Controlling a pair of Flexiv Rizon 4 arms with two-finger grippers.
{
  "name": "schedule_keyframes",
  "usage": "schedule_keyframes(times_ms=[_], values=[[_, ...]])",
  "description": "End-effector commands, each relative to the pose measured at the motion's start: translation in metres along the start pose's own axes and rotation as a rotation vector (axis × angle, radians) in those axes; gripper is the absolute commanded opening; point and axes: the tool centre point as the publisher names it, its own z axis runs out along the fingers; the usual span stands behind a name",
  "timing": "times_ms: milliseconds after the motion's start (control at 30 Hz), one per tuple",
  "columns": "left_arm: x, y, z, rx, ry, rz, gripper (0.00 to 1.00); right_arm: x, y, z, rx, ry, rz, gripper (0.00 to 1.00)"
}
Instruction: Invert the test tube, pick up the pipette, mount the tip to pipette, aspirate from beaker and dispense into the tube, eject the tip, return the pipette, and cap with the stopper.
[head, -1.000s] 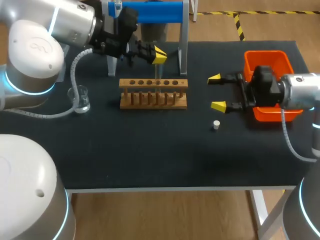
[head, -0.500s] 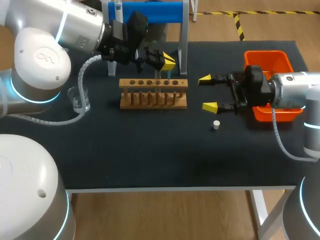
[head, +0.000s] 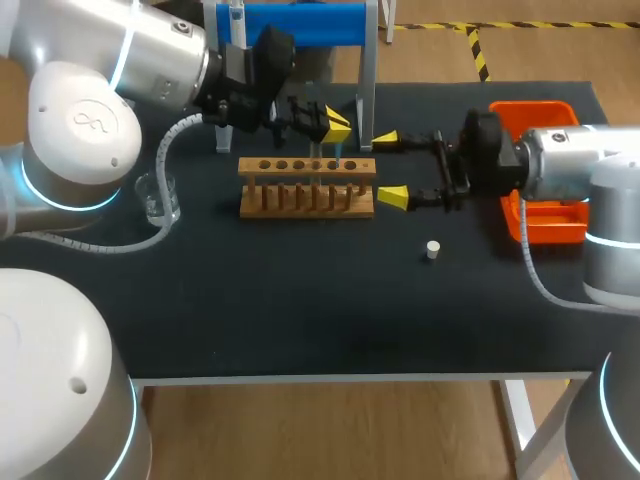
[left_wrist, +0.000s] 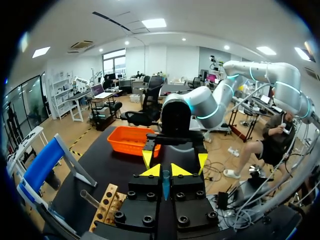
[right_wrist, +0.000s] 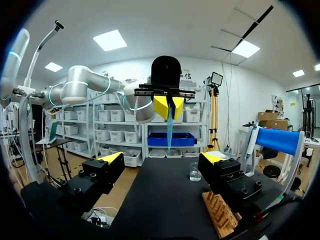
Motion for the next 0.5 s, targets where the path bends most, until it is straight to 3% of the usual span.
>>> schedule_keyframes(times_ms=[33,500], values=[[0.0,0.0,0.0,-0.003,0.0,-0.001,0.0,0.003,0.005,0.007,0.011,-0.007,0.0,1.0],[0.0,0.0,0.0,-0.003,0.0,-0.001,0.0,-0.008,0.017,0.028,0.0,-0.012,-0.003,1.0]])
